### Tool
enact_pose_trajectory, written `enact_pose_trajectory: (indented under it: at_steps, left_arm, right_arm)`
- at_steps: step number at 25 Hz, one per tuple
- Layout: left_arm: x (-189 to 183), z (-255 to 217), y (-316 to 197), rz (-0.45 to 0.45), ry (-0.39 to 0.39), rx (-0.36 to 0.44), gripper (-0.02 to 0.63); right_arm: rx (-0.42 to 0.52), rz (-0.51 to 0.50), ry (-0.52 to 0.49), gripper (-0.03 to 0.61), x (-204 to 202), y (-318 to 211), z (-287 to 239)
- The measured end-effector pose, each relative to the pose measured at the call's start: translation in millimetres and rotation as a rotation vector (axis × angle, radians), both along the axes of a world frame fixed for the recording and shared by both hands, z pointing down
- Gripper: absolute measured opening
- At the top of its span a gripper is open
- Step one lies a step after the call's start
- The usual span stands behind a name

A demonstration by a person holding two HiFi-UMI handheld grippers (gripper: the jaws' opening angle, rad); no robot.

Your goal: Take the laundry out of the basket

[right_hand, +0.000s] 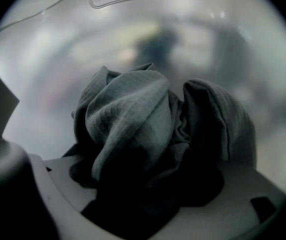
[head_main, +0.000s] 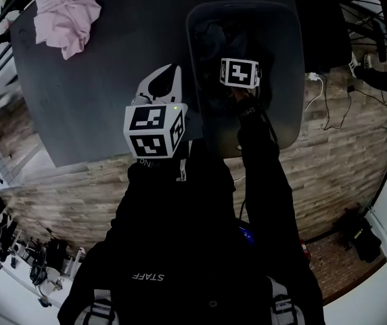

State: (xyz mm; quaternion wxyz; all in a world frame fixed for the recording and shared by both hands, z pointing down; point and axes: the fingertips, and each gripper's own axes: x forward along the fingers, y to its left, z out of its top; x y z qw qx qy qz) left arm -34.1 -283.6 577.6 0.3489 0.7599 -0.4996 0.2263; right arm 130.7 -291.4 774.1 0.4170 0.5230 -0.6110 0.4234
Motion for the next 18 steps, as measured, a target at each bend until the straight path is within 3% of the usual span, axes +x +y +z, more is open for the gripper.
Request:
enact_pose_trajectory:
  at_steps: [3, 8, 13, 18]
  left_arm:
    - [0, -2, 4, 0.000, -0.005, 0.004, 0.002]
    - [-7, -15, 6, -0.012, -0.011, 0.030, 0.002]
    - [-13, -37, 11, -0.027, -0.006, 0.070, 0.002]
    - [-17, -58, 19, -0.032, 0.004, 0.108, 0.002]
  right_arm:
    - [0.034, -0.012, 0.014, 0.374, -5, -1, -4]
    - [0.056, 0.022, -0.023, 0.260, -2, -2, -17]
    - [0.096, 0.039, -0.059, 0.230, -1, 3, -47]
    - [0.242, 0.039, -0.058, 0.230, -1, 2, -110]
